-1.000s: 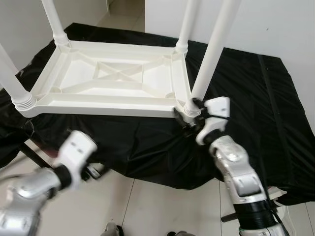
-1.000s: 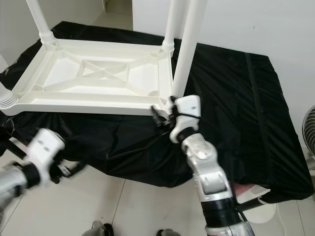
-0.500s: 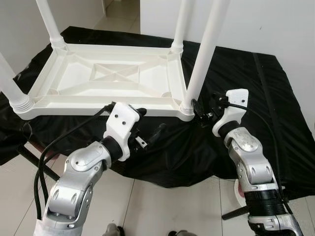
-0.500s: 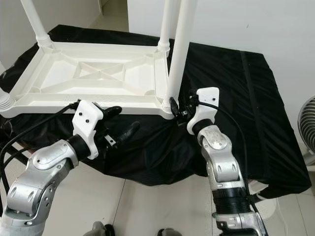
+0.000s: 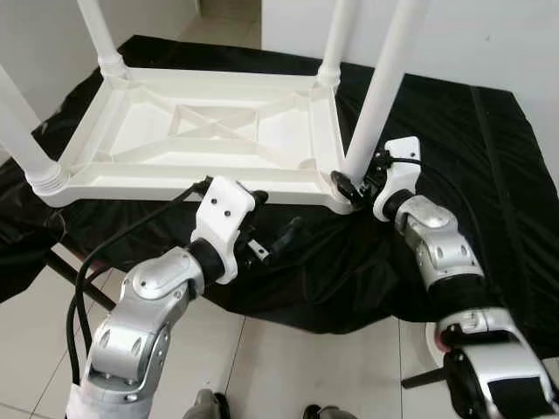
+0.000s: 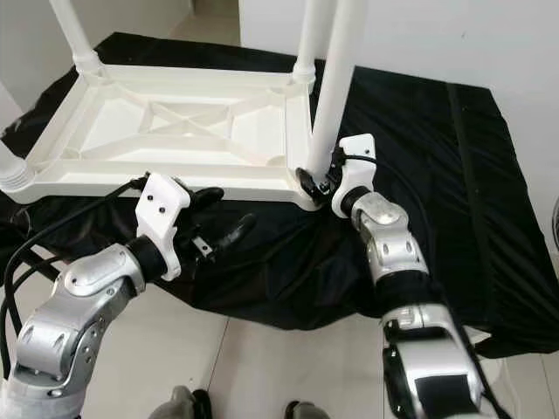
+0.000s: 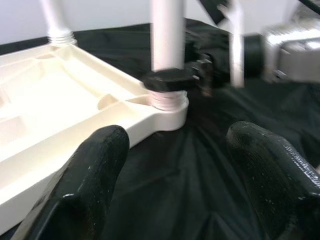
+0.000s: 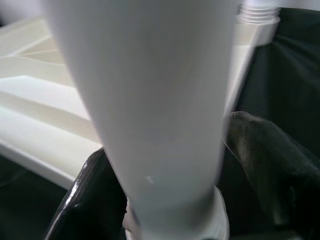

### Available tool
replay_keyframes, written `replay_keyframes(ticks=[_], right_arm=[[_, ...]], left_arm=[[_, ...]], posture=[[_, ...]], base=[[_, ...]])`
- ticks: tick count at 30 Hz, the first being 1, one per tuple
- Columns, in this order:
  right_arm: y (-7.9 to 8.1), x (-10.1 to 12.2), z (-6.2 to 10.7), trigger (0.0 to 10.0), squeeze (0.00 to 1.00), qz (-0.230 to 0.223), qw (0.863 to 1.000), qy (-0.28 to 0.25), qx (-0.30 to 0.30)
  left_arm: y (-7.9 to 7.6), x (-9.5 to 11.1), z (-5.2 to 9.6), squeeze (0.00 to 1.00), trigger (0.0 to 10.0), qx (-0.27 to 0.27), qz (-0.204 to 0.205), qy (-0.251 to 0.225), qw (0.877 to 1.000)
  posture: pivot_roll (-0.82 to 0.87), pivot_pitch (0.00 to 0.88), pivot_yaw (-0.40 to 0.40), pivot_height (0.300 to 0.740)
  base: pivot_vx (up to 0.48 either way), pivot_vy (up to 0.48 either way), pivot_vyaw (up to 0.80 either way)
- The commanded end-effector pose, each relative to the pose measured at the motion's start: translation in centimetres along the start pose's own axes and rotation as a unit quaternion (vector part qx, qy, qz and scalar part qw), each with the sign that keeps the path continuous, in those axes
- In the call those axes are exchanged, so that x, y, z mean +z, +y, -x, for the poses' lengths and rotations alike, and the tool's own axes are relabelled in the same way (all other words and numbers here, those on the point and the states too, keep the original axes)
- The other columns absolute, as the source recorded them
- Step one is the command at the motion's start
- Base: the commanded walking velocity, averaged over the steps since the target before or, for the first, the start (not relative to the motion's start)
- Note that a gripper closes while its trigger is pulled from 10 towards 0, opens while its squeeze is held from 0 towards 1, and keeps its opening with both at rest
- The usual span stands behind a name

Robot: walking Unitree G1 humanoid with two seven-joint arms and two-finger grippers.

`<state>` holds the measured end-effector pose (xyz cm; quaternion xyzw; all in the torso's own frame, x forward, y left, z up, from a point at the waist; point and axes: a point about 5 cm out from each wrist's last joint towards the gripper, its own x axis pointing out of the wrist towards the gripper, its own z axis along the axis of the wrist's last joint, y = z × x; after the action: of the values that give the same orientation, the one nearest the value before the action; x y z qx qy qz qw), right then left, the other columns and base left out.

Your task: Building children table

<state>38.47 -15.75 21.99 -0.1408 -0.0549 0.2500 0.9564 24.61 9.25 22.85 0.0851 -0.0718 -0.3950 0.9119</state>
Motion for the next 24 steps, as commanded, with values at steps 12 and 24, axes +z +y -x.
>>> replay_keyframes(ticks=[12, 24], right_arm=[[-0.1, 0.9, -1.9, 6.1, 0.00, 0.016, 0.994, 0.015, 0.110], [-0.5, -1.1, -1.8, 0.0, 0.00, -0.046, 0.992, 0.066, 0.094]], left_arm=[[-0.4, -0.2, 0.4, 0.00, 10.0, 0.005, 0.008, 0.014, 1.000], [-0.5, -0.3, 0.6, 0.00, 10.0, 0.008, 0.010, 0.016, 1.000]], posture=[[0.06, 0.199, 0.039, 0.740], [0.05, 0.178, 0.032, 0.740]], base=[[0.000, 0.000, 0.00], [0.000, 0.000, 0.00]])
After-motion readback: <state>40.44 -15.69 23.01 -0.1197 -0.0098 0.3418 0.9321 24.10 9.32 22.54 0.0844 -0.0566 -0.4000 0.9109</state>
